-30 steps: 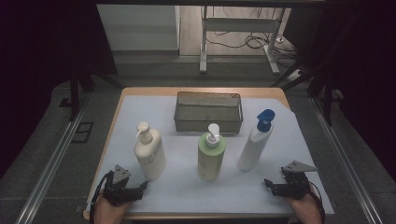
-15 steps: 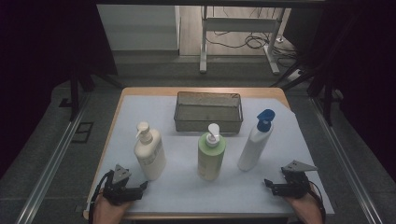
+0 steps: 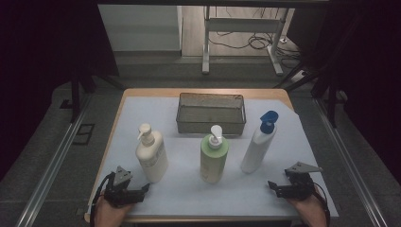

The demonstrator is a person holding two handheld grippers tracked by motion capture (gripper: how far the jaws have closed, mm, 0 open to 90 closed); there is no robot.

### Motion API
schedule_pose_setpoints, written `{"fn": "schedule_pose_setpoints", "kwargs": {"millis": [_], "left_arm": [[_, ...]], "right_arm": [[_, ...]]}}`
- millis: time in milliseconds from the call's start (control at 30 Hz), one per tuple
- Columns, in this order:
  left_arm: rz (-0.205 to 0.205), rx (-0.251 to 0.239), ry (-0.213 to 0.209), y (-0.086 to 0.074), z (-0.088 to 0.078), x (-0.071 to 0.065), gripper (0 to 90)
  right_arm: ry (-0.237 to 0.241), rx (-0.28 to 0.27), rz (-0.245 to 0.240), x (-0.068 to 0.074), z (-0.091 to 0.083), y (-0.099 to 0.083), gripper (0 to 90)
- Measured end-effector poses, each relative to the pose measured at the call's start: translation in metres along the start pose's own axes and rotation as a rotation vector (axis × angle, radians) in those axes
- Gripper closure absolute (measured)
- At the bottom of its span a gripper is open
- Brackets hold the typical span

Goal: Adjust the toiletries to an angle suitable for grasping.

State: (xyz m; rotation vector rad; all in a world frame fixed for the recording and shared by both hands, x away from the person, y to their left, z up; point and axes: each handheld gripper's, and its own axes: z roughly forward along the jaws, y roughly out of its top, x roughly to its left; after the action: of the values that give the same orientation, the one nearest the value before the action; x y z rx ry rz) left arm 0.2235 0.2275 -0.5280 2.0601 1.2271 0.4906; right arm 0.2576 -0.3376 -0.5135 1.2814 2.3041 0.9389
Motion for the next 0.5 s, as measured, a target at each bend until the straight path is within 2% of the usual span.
{"fn": "schedule_pose_setpoints", "kwargs": {"millis": [133, 167, 267, 300, 367, 433, 500], "left_arm": [[-0.002, -0.001, 0.001, 0.000, 0.000, 0.000, 12.3], [-0.002, -0.001, 0.002, 0.000, 0.000, 0.000, 12.3], [-0.003, -0.001, 0.002, 0.000, 0.000, 0.000, 12.3], [-0.003, -0.001, 0.002, 0.000, 0.000, 0.000, 12.3], [-0.003, -0.002, 0.003, 0.000, 0.000, 0.000, 12.3], [-0.004, -0.002, 0.004, 0.000, 0.000, 0.000, 12.3], [-0.004, -0.002, 0.004, 0.000, 0.000, 0.000, 12.3]], "right_arm": [[-0.004, -0.003, -0.004, 0.000, -0.002, 0.002, 17.6], [-0.006, -0.008, -0.005, -0.001, -0.003, 0.003, 22.3], [-0.008, -0.012, -0.002, -0.001, -0.004, 0.004, 25.9], [0.001, -0.019, -0.001, -0.001, -0.006, 0.006, 30.7], [0.005, -0.019, 0.000, 0.000, -0.006, 0.007, 31.8], [0.011, -0.026, -0.008, 0.000, -0.008, 0.010, 39.6], [0.011, -0.030, -0.015, 0.000, -0.008, 0.011, 41.2]]}}
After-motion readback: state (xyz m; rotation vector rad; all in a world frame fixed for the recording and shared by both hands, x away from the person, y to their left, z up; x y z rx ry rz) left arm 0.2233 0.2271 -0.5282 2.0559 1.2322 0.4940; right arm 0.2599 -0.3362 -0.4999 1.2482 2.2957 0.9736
